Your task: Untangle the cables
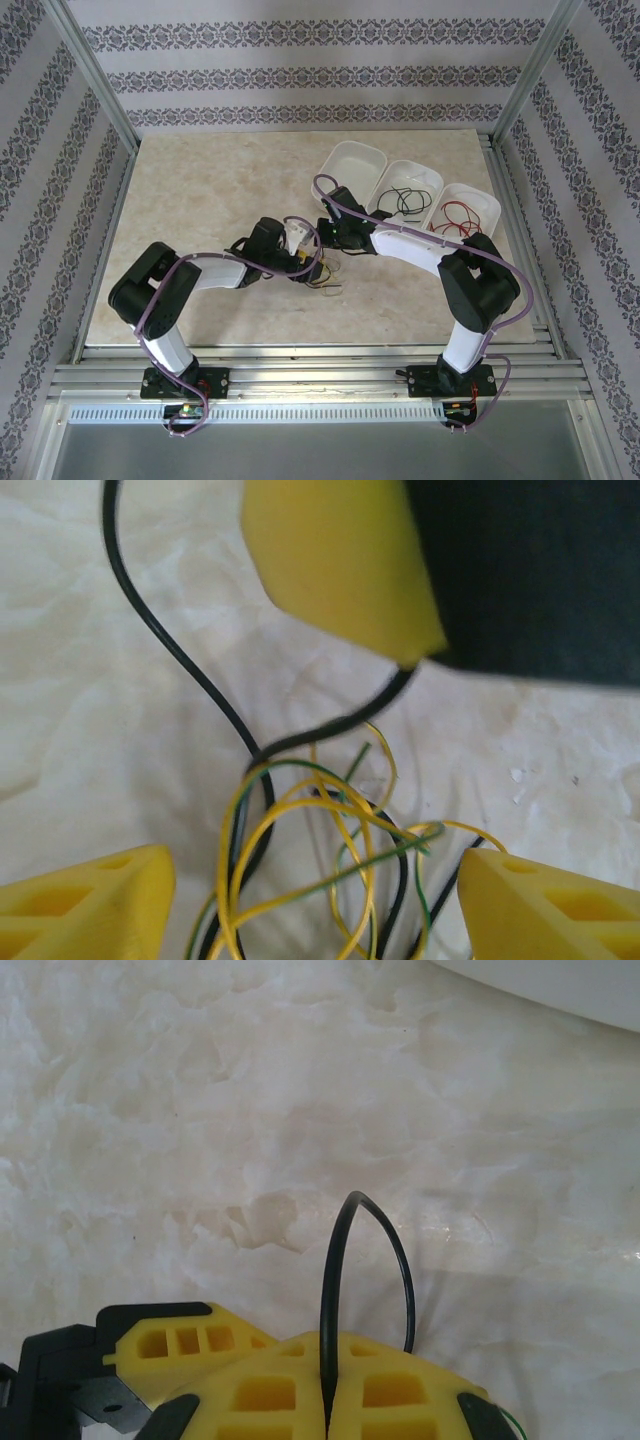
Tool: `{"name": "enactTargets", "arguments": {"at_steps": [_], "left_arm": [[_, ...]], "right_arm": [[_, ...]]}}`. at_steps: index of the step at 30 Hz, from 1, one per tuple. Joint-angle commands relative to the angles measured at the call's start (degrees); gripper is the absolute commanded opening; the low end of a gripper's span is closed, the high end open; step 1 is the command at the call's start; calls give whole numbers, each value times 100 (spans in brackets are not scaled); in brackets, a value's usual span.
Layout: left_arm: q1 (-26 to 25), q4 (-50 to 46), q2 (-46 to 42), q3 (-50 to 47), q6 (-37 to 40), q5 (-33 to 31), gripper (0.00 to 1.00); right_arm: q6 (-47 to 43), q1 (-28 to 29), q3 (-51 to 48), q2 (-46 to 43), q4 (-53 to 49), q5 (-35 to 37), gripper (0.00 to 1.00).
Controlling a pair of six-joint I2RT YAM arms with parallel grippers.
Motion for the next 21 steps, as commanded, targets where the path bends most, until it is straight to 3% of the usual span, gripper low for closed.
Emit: {"name": "enactTargets", "arguments": {"at_steps": [1,5,8,12,15,17,21], "left_arm": [[-35,-268,169,240,292,-224,67],[-80,-282,240,380,332,25,58],[-149,-420,273,436,402,-5,59],[-198,-569,277,376,491,-207,68],[-261,-769,293,380,631,-474,67],[-289,-817,297,394,673,-545,62],[-307,-795,270,382,662,-549,38]], "right_arm": [[-43,-45,102,-160,-10,-60,0],[-41,-51,104,-135,-2,-61,0],[-30,-59,103,-91,20,-87,0],[-17,-65,85,-79,53,-116,0],[1,-80,85,-81,79,-162,0],[1,-81,85,-90,81,-158,0],[3,-131,48,-163,59,-109,0]]}}
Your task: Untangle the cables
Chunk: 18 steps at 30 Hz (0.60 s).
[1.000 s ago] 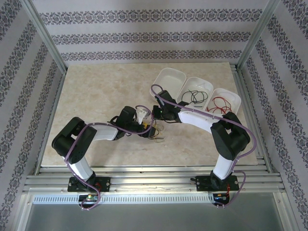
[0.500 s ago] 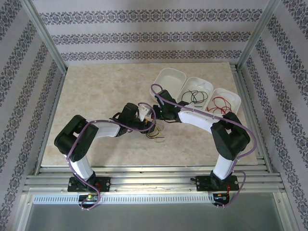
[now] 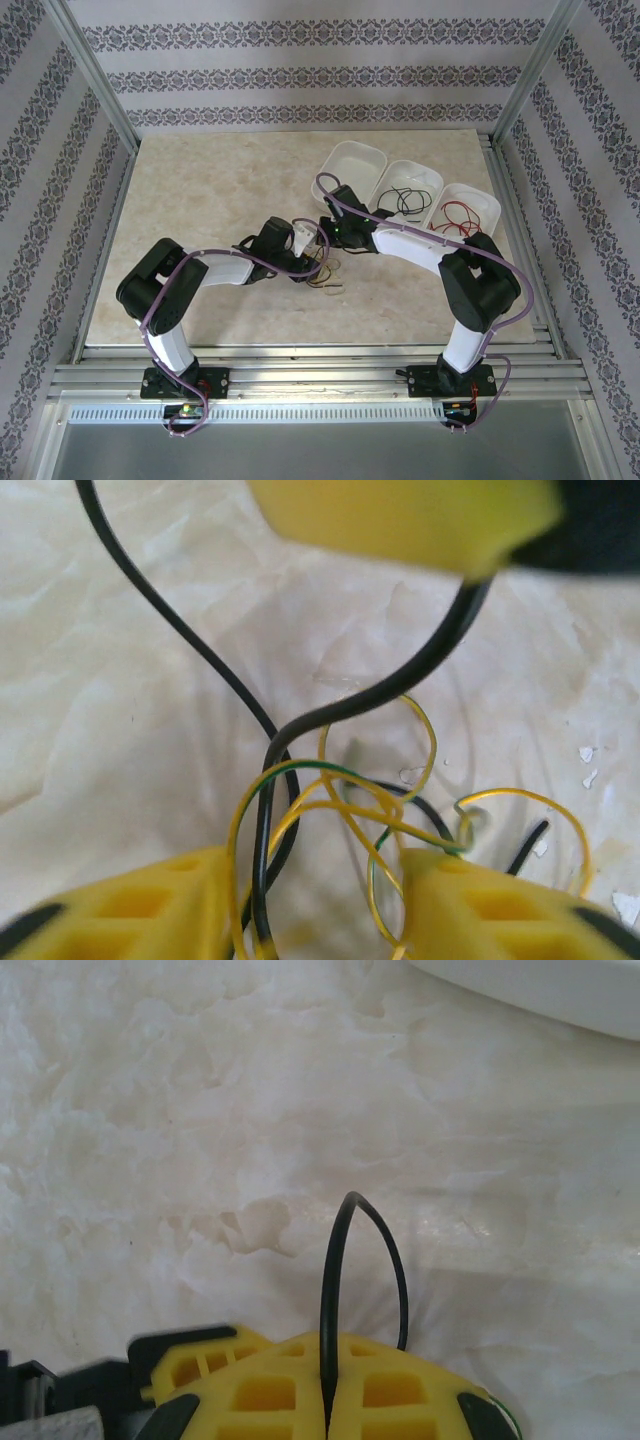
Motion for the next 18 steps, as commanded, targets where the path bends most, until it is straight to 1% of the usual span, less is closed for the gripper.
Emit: {"name": "enactTargets", "arguments": {"at_steps": [1,4,7,9,10,13,18], "left_arm": [[-116,-177,11,44,145,-78,33],[-110,22,-117,-89,50,-46,20],[-109,284,-297,-265,-77,33,12],[-109,469,-436,-411,-188,-36,5],[-101,525,-495,-472,-243,-77,3],[-56,641,-654,-651,-356,-172,0],[31,600,-789,-847,-423,-327,0]], "right_arm": [[-1,-50,14,-205,62,-5,0],[-50,-122,-101,-382,1,145,0],[-158,-198,-197,-605,-186,427,0],[-255,-259,-283,-822,-315,648,0],[-301,-291,-314,-918,-377,756,0],[-419,-433,-442,-1244,-556,1024,0],[-606,-719,-593,-1878,-847,1430,0]]}}
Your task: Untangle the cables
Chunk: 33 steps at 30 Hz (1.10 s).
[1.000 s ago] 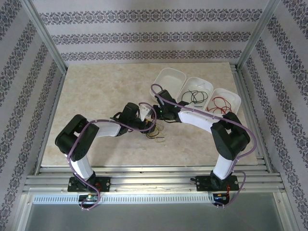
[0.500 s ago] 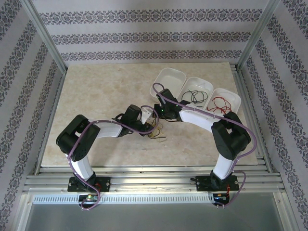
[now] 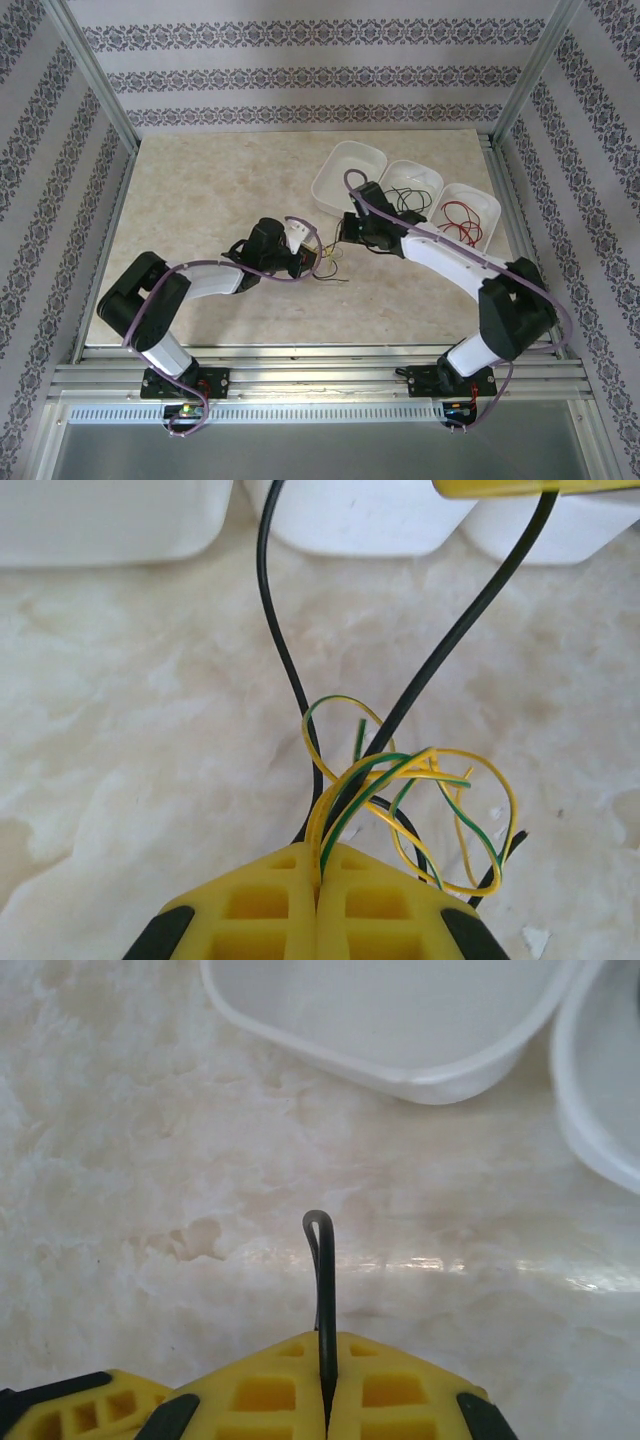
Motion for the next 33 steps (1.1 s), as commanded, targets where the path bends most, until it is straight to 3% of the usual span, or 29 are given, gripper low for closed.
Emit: {"name": "enactTargets", "arguments": {"at_steps": [1,5,7,12,22,33], "left_arm": [[58,-400,-23,-326,-165,-324,0],[119,-400,-60,-451,-194,-361,1],[158,-390,-70,-506,-206,-363,13],[194,-410,-73,-522,-225,-333,6],[208,-572,-76,-469,-242,-528,6],[211,-618,-2,-418,-260,-527,4]], "right_arm": [[-314,-312,-70,-603,-300,913,0],[-522,-544,-43,-1086,-689,1507,0],[-620,-635,-70,-1291,-792,1703,0],[-698,-694,-116,-1558,-895,1754,0],[-1255,-693,649,-1988,-1230,1971,0],[-2013,-658,1515,-2181,-1327,2701,0]]}}
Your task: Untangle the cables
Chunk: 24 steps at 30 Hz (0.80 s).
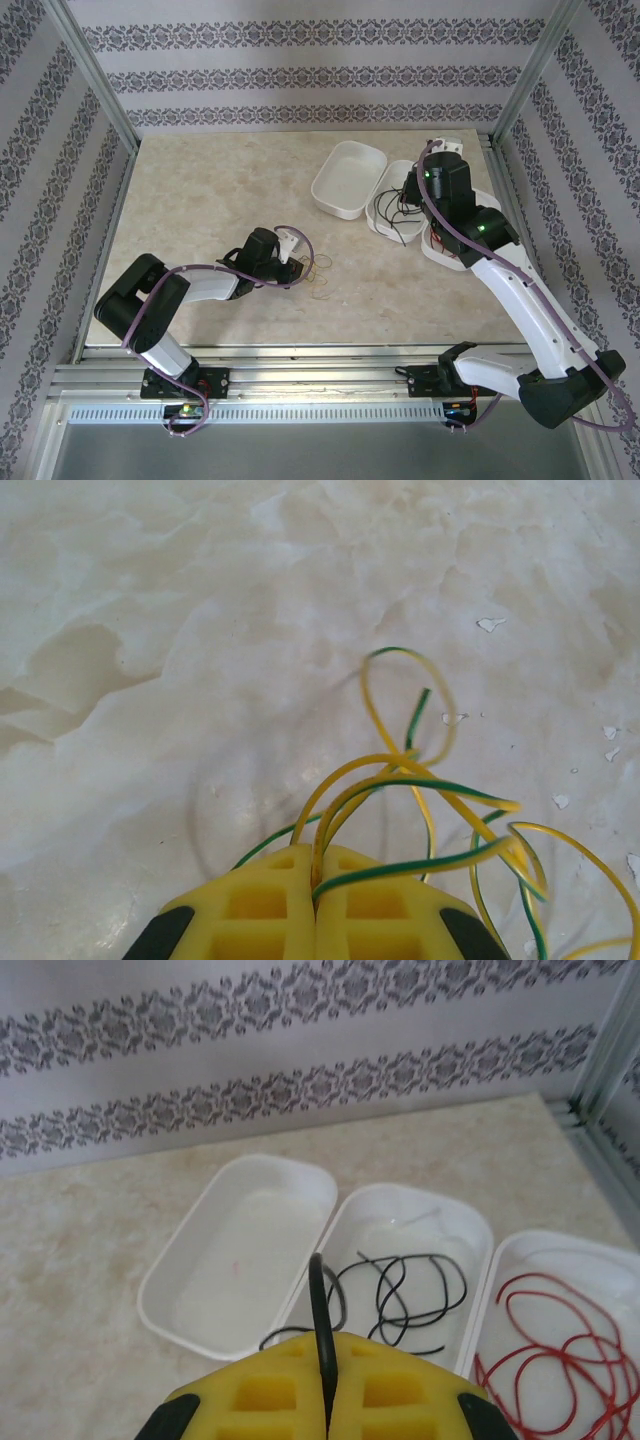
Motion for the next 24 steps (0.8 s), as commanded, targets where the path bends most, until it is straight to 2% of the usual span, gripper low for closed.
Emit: {"name": "enactTargets", "arguments": {"at_steps": [1,8,16,24], "left_arm": [[76,-153,59,73,-68,-48,4],[74,-75,114,103,-103,16,3],[74,48,136,54,-162,47,2],[82,150,147,70,-232,144,1]], "right_arm": [[-414,6,223,16,-42,498,0],[-709,-122,398,360,415,780,0],[-752,-367,828,914,803,459,0],[-493,-468,850,1345,1169,360,0]]}}
